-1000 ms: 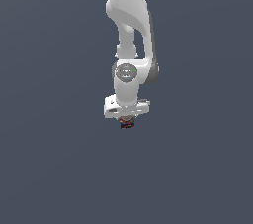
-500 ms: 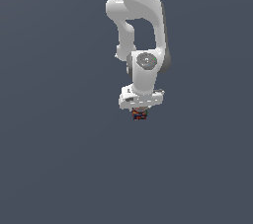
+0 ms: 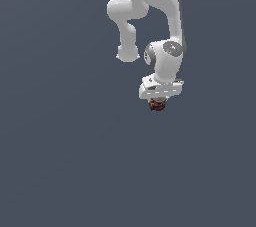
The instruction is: Pick up the object and move it to a goal position.
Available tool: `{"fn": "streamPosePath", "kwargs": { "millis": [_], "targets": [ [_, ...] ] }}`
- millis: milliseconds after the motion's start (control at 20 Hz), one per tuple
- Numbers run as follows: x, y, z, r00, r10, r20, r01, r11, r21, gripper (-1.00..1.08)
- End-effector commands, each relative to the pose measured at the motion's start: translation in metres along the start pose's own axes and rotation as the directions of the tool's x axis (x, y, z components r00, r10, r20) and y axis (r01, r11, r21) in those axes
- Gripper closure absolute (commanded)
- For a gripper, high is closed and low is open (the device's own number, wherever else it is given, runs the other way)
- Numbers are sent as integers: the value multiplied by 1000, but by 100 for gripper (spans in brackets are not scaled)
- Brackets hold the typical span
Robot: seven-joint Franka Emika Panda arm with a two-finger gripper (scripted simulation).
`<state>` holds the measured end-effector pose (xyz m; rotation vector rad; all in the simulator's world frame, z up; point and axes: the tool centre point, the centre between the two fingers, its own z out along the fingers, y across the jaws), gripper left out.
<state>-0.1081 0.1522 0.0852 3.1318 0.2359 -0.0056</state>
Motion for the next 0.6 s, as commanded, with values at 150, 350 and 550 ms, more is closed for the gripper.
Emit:
{"fn": "streamPosePath", "kwargs": {
  "millis": [150, 350, 550],
  "targets": [
    [-12, -32, -6, 1000, 2, -3, -2, 1000, 0, 108],
    [-16, -42, -8, 1000, 2, -3, -2, 1000, 0, 108],
    [-15, -44, -8, 1000, 2, -4, -2, 1000, 0, 108]
  ]
}}
